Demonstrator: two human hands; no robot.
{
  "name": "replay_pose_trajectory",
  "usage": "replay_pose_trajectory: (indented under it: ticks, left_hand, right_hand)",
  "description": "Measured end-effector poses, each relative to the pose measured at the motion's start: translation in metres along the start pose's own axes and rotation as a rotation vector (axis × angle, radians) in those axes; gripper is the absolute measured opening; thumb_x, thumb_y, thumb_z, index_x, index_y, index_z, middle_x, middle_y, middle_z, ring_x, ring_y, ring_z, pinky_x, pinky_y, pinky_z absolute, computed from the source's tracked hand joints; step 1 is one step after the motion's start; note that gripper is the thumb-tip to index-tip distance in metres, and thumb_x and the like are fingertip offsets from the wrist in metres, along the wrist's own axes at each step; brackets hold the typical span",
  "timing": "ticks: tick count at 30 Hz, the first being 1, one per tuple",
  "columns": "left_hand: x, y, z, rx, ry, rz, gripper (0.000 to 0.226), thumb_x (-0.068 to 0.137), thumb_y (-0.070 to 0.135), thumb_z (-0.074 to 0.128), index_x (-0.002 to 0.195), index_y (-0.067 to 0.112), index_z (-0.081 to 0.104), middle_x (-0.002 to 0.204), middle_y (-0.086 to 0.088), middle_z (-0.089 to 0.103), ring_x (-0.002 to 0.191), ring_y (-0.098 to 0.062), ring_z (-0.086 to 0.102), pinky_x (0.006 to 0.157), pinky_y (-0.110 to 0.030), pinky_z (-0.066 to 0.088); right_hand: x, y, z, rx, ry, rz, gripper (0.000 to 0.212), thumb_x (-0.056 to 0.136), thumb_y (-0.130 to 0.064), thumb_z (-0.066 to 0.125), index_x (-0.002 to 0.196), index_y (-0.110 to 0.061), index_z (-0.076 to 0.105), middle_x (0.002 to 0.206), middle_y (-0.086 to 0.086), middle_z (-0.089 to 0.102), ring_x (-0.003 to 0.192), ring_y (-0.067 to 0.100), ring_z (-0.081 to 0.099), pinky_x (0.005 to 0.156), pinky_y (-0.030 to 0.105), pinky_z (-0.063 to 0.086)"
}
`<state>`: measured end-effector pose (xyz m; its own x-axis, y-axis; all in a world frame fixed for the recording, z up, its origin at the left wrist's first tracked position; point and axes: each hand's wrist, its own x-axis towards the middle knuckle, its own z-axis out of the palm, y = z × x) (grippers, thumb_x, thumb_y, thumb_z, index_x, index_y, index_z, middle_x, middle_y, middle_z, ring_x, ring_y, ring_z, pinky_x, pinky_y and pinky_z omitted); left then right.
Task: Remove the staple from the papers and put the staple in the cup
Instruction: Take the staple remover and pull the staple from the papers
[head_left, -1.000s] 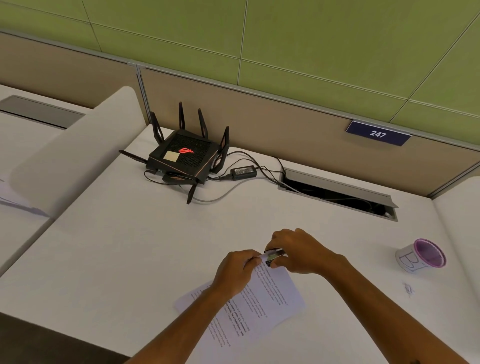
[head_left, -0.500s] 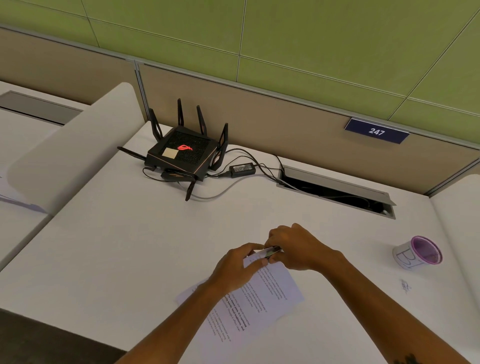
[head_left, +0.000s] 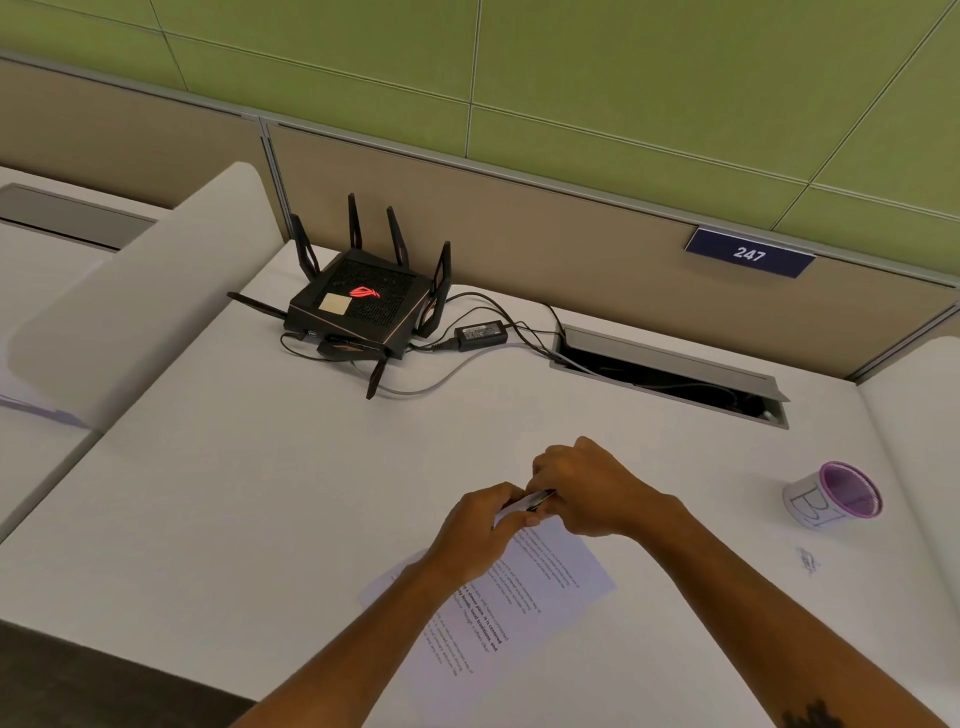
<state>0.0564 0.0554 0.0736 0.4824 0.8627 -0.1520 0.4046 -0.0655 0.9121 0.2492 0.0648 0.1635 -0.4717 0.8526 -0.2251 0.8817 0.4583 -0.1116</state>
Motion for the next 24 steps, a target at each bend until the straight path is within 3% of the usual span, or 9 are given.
replay_pose_trajectory:
  ticks: [8, 11, 13, 17, 20, 22, 24]
  left_hand:
    - [0.000, 0.002, 0.003, -0.048, 0.006, -0.013, 0.015, 0.101, 0.048, 0.064, 0.105, 0.033, 0.064, 0.095, 0.016, 0.073, 0.081, -0.001, 0.072, 0.067, -0.012, 0.053]
    - [0.001, 0.001, 0.001, -0.097, 0.001, -0.017, 0.023, 0.100, 0.040, 0.068, 0.122, 0.032, 0.067, 0.112, 0.013, 0.075, 0.095, 0.000, 0.073, 0.079, -0.012, 0.057]
    - [0.002, -0.001, 0.000, -0.114, 0.008, -0.030, 0.038, 0.101, 0.034, 0.069, 0.137, 0.025, 0.064, 0.128, 0.007, 0.073, 0.111, -0.011, 0.072, 0.095, -0.022, 0.059]
    - [0.001, -0.003, -0.005, -0.117, 0.039, -0.064, 0.043, 0.100, 0.026, 0.071, 0.142, 0.019, 0.061, 0.133, 0.001, 0.069, 0.116, -0.019, 0.069, 0.097, -0.029, 0.061]
    - [-0.003, -0.001, -0.009, -0.126, 0.067, -0.104, 0.026, 0.103, 0.028, 0.067, 0.128, 0.024, 0.063, 0.121, 0.001, 0.072, 0.098, -0.015, 0.074, 0.076, -0.022, 0.063]
    - [-0.005, 0.003, -0.012, -0.142, 0.095, -0.110, 0.016, 0.104, 0.029, 0.064, 0.121, 0.028, 0.062, 0.112, 0.005, 0.072, 0.089, -0.012, 0.074, 0.065, -0.015, 0.058]
    - [-0.005, 0.007, -0.013, -0.170, 0.133, -0.123, 0.012, 0.106, 0.030, 0.062, 0.118, 0.029, 0.063, 0.108, 0.006, 0.072, 0.088, -0.011, 0.073, 0.063, -0.013, 0.056]
  right_hand:
    - [-0.002, 0.001, -0.004, -0.018, -0.020, 0.002, 0.014, 0.095, -0.024, 0.071, 0.105, -0.030, 0.078, 0.097, -0.012, 0.071, 0.088, 0.010, 0.062, 0.079, 0.031, 0.042]
    - [-0.003, 0.002, -0.002, 0.002, -0.003, 0.010, 0.011, 0.098, -0.031, 0.069, 0.107, -0.028, 0.076, 0.098, -0.010, 0.071, 0.083, 0.011, 0.061, 0.078, 0.031, 0.042]
    - [-0.006, 0.005, -0.002, 0.024, -0.002, 0.028, 0.020, 0.097, -0.036, 0.070, 0.115, -0.028, 0.072, 0.105, -0.010, 0.069, 0.085, 0.013, 0.063, 0.079, 0.031, 0.044]
    - [-0.014, 0.014, 0.000, 0.103, 0.043, 0.172, 0.046, 0.093, -0.033, 0.076, 0.136, -0.027, 0.062, 0.129, -0.007, 0.066, 0.099, 0.018, 0.069, 0.079, 0.024, 0.047]
    - [-0.024, 0.019, 0.004, 0.321, 0.136, 0.353, 0.054, 0.094, -0.022, 0.077, 0.143, -0.024, 0.055, 0.135, -0.005, 0.062, 0.112, 0.022, 0.069, 0.089, 0.027, 0.053]
    - [-0.029, 0.016, 0.009, 0.518, 0.253, 0.429, 0.045, 0.096, -0.015, 0.074, 0.137, -0.023, 0.056, 0.126, -0.004, 0.060, 0.109, 0.019, 0.066, 0.087, 0.018, 0.048]
    - [-0.035, 0.003, 0.014, 0.696, 0.384, 0.508, 0.038, 0.097, -0.009, 0.071, 0.130, -0.023, 0.057, 0.120, -0.006, 0.061, 0.105, 0.008, 0.064, 0.082, 0.007, 0.045]
